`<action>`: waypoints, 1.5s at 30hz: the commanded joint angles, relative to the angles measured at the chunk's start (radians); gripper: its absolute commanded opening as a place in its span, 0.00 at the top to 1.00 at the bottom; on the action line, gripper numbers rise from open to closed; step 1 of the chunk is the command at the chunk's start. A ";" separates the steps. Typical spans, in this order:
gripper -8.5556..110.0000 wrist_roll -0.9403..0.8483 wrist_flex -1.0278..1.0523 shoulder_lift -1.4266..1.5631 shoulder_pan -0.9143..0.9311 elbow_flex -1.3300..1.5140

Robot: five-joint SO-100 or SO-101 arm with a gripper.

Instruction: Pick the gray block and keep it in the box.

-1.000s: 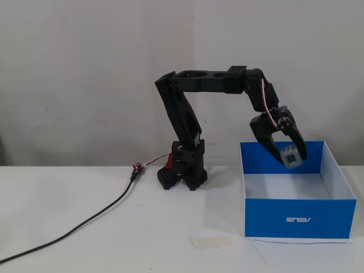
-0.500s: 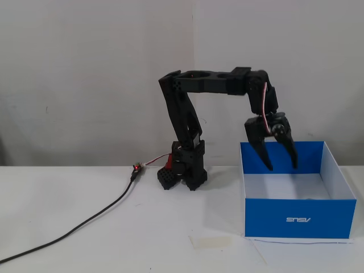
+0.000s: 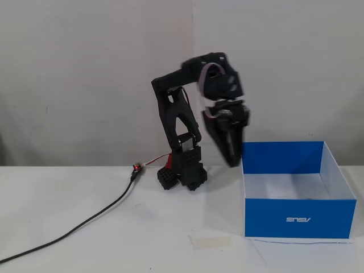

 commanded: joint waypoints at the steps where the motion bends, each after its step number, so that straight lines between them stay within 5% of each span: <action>1: 0.93 0.005 -0.018 0.077 0.221 -0.003; 13: 0.93 -0.006 -0.236 0.313 0.549 0.371; 30: 0.93 0.028 -0.626 0.600 0.583 0.965; 45: 0.93 0.028 -0.683 0.905 0.580 1.261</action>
